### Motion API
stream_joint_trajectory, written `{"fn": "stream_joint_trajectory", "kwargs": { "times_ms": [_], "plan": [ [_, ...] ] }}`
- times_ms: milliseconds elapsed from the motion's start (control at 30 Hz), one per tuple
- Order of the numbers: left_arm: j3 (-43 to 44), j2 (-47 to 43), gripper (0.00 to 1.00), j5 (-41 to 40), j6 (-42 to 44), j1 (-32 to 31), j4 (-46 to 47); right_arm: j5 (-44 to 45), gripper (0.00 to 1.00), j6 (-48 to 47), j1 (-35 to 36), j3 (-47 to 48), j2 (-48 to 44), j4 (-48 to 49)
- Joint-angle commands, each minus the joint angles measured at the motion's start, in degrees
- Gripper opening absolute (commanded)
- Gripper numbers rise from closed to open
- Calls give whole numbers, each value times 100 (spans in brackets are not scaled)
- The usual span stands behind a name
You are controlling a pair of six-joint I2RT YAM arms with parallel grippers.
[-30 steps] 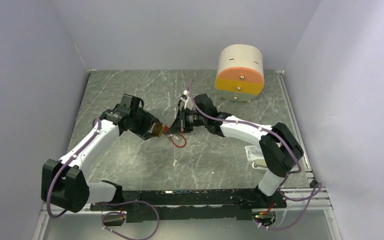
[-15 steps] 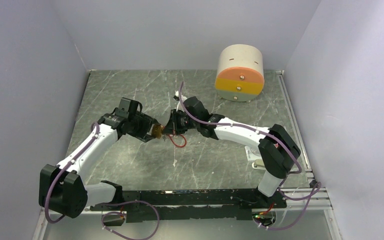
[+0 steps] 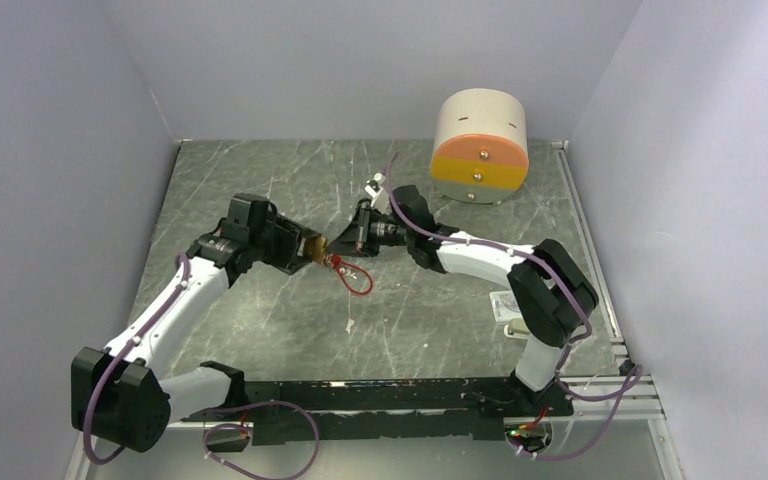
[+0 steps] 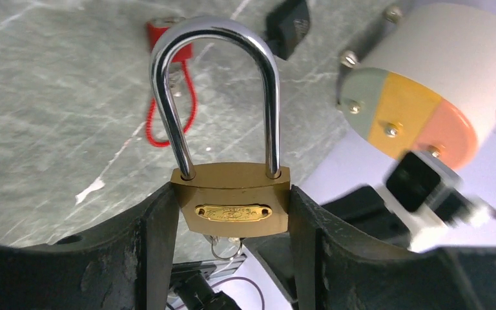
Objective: Unlock with the key
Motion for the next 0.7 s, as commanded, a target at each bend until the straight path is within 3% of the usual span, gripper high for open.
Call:
{"fn": "stream_joint_trajectory", "kwargs": {
  "times_ms": [0, 267, 367, 433, 467, 533, 567, 667],
  "plan": [
    [-26, -545, 23, 1087, 160, -176, 1219, -751, 0, 2263, -263, -539, 137, 2720],
    [-568, -1026, 23, 956, 157, -180, 2381, -243, 0, 5195, -201, -1357, 28, 5103],
    [-626, -1118, 23, 881, 243, -176, 2501, -126, 0, 5320, -146, -1409, -44, 5219],
    [-595, -1127, 23, 843, 298, -176, 2448, -239, 0, 4493, -159, -1275, -281, 4261],
    [-557, -1117, 23, 826, 329, -173, 2383, -271, 6, 3944, -161, -1182, -436, 3622],
    [-458, -1096, 23, 773, 400, -175, 2217, -174, 24, 2439, -173, -846, -801, 2006],
    [-377, -1066, 23, 722, 474, -176, 2022, 12, 40, 1664, -172, -634, -1034, 1214],
    [72, -892, 23, 565, 757, -176, 1223, 763, 59, -732, -164, 64, -1380, -816]
  ]
}}
